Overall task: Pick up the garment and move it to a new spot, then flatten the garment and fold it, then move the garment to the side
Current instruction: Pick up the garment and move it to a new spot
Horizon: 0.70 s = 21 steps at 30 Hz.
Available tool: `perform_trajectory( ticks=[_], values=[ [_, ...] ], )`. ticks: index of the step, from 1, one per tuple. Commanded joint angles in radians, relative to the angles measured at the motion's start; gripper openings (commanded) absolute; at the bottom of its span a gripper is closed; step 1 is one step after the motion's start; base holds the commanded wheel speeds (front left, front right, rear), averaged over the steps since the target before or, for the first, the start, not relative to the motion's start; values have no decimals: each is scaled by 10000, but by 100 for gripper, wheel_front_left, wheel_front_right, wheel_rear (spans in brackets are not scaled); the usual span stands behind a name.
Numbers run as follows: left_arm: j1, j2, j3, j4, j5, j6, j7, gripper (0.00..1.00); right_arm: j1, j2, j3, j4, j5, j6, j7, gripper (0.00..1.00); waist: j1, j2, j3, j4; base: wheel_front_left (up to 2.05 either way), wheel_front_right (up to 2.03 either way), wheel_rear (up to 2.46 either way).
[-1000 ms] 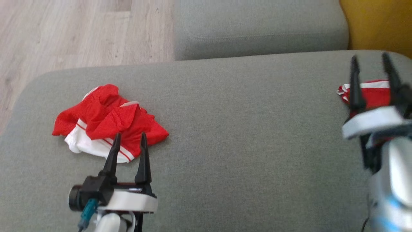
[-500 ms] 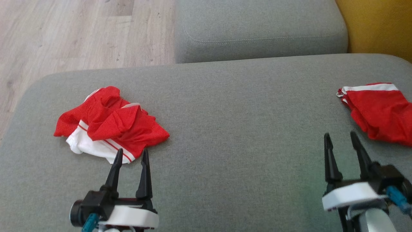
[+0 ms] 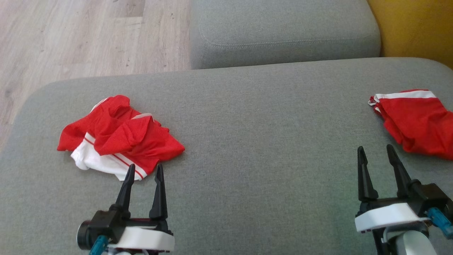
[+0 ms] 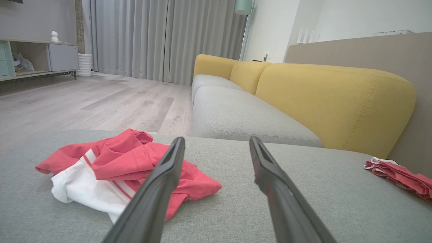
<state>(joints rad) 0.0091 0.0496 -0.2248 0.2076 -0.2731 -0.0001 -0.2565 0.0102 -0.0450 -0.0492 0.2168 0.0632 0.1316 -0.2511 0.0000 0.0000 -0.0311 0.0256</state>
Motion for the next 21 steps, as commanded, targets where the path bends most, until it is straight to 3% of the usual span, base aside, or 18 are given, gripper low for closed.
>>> perform_trajectory(
  ticks=[1, 12, 21],
  values=[
    [-329, 6, 294, -378, 33, 27, -53, 100, -327, -54, 265, -387, 61, -9, -105, 100, 0, 0, 0, 2, 0, 0, 0],
    [-382, 6, 309, -379, 81, 66, -53, 100, -227, -53, 441, -459, 65, -9, -106, 100, 0, 0, 17, 168, 0, 0, 0],
    [-371, 6, 477, -269, 322, 64, -53, 100, 8, -53, 1023, -541, 252, -9, -106, 100, 0, 0, -178, 1314, 0, 0, 0]
  ],
)
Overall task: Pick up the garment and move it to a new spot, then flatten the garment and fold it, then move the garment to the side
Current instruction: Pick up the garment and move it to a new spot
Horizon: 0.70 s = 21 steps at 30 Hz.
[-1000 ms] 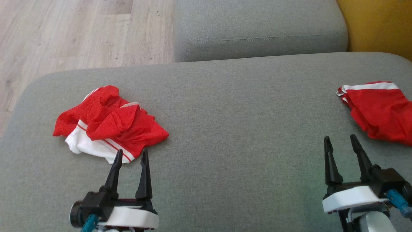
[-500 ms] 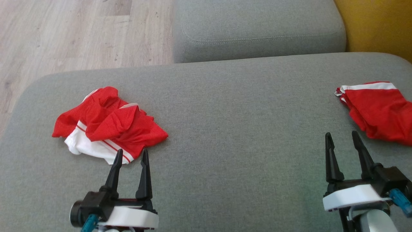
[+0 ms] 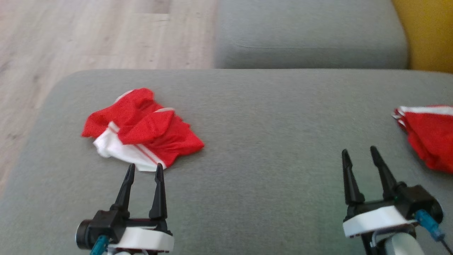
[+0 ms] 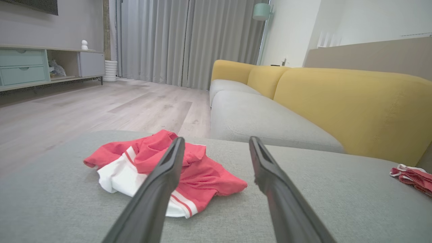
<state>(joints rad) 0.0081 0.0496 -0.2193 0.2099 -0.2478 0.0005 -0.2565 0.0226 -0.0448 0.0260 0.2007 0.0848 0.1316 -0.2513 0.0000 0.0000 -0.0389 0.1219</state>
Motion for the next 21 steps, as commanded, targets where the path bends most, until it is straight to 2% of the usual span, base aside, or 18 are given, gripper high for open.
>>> perform_trajectory(
  ticks=[1, 2, 13, 21],
  values=[
    [-354, 6, 467, -275, 102, 53, -53, 100, -85, -55, 292, -368, -1, -9, -104, 100, 0, 0, -126, 513, 0, 0, 0],
    [-354, 6, 467, -275, 102, 53, -53, 100, -85, -55, 292, -368, -1, -9, -104, 100, 0, 0, -126, 513, 0, 0, 0],
    [-220, 7, 1079, -208, 464, -130, -53, 100, 121, -55, 932, -238, 310, -9, -104, 100, 0, 0, -355, 2162, 0, 0, 0],
    [-155, 7, 1517, -255, 382, -183, -53, 100, 149, -55, 1573, -162, 519, -9, -105, 100, 0, 0, -361, 2598, 0, 0, 0]
  ],
)
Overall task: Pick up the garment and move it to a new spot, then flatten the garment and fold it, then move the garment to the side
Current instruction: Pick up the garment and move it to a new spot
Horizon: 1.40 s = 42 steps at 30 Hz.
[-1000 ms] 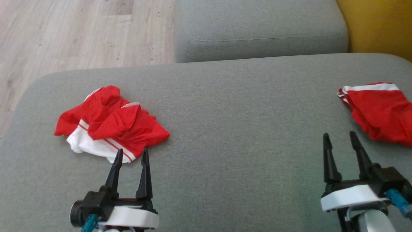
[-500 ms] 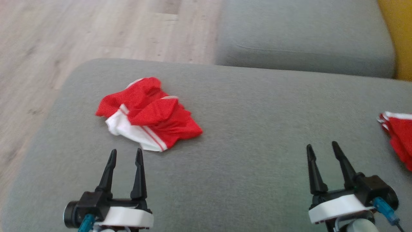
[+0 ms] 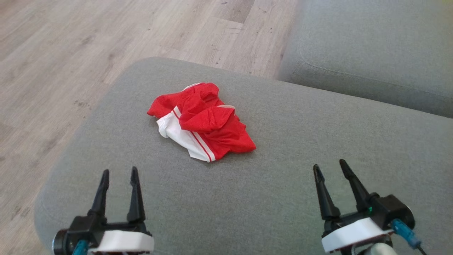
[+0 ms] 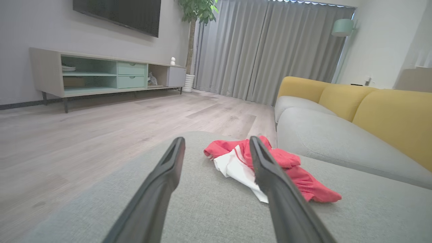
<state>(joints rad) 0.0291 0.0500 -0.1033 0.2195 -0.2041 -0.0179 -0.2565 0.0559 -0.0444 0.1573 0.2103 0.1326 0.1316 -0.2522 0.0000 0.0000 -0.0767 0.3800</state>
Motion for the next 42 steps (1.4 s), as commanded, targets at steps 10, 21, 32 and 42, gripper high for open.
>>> perform_trajectory(
  ticks=[10, 21, 32, 42],
  values=[
    [-1475, 241, 345, 24, 21, -506, 82, 100, -457, -59, 360, -346, -121, -9, -95, 100, 0, 0, 797, -425, 0, 0, 0],
    [-5872, 1929, -1995, 2050, 23, -1118, 3294, 100, -1354, -58, 259, -533, -593, -9, -95, 100, 0, 0, 2658, -1359, 0, 0, 0],
    [-8021, 2985, -4619, 3875, -1999, -1125, 4470, 100, -1844, -58, 453, -506, -501, -9, -95, 100, 0, 0, 3298, -2127, 0, 0, 0],
    [-8537, 2980, -5075, 5722, -1880, -931, 4741, 100, -1886, -58, 402, -469, -402, -9, -95, 100, 0, 0, 3330, -2432, 0, 0, 0]
  ],
)
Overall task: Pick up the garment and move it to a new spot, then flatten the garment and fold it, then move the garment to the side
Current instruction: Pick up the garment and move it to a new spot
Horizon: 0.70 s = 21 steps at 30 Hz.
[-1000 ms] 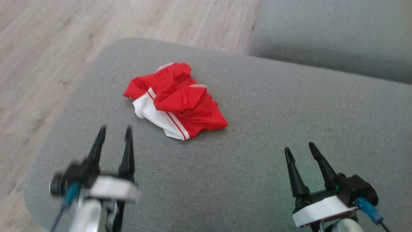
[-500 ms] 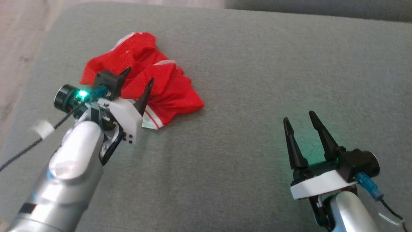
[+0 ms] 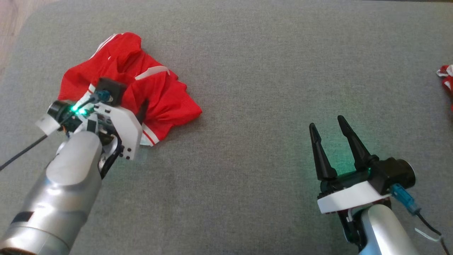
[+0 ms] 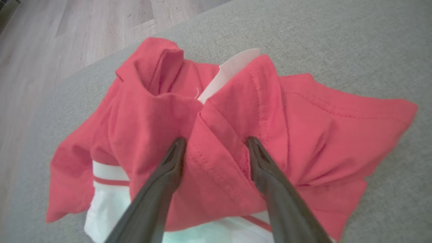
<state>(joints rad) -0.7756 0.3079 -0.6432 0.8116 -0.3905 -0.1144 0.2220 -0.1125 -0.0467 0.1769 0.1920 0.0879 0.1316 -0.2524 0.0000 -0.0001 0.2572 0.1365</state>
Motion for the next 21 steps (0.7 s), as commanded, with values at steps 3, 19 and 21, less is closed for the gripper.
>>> perform_trajectory(
  ticks=[3, 19, 21],
  values=[
    [-502, 323, 162, -3, -110, -45, -135, 0, -195, -35, 184, -244, 32, -9, -93, 100, 0, 1, -106, 6, 0, 0, 0],
    [-1575, 886, 359, -2123, 752, 842, -4388, 0, 265, -35, 392, -30, 383, -9, -93, 100, 0, 1, -1750, -470, 0, 0, 0],
    [-1655, 996, 421, -2493, 758, 930, -4365, 0, 320, -35, 405, -41, 451, -9, -93, 100, 0, 1, -1829, -602, 0, 0, 0]
  ],
)
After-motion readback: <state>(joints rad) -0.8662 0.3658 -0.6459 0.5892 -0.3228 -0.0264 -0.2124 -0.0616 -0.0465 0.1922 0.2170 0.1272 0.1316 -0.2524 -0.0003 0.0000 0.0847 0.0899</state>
